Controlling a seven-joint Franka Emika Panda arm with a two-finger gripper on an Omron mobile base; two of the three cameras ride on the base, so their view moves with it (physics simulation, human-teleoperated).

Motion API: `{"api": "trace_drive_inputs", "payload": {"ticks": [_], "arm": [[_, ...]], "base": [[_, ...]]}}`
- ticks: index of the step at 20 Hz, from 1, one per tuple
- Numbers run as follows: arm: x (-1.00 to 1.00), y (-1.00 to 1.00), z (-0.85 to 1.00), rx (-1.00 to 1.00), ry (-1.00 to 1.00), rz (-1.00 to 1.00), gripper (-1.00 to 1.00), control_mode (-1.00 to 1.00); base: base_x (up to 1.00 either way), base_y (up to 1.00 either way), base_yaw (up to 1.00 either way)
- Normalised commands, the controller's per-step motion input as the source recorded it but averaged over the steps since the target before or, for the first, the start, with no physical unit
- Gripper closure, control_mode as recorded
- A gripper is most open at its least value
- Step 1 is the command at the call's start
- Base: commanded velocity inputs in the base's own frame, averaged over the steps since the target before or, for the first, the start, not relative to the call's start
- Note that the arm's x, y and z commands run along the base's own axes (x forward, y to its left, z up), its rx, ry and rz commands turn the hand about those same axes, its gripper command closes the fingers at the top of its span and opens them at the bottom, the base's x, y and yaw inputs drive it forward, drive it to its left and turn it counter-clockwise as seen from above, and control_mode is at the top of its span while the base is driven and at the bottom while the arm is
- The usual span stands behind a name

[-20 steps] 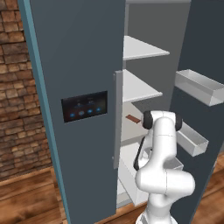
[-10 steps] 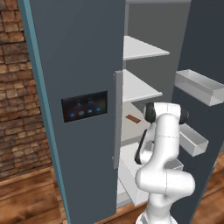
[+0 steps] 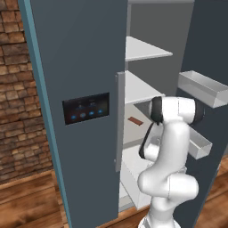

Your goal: Place the carrot and mushroom inside the fridge drawer. Close the drawer after placing the vegetables.

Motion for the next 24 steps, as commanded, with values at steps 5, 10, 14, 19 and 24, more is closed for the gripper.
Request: {"api": "trace_drive_inputs", "payload": {"ticks": [5,10,14,19,24], "arm": [[-0.03,0.19,1.00,0.00,-0.04,-0.13,-1.00,-1.00],[-0.02,0.14,1.00,0.00,0.00,-0.13,-1.00,-1.00],[-0.21,0.14,1.00,0.00,0.00,-0.12,-1.00,-1.00],[-0.52,0.20,0.95,0.00,-0.04,-0.13,-1.00,-1.00],[-0.68,0.25,0.66,0.00,-0.06,-0.13,-1.00,-1.00]], "base": [[0.00,0.00,0.00],[0.00,0.00,0.00],[0.00,0.00,0.00],[0.00,0.00,0.00],[0.00,0.00,0.00]]}}
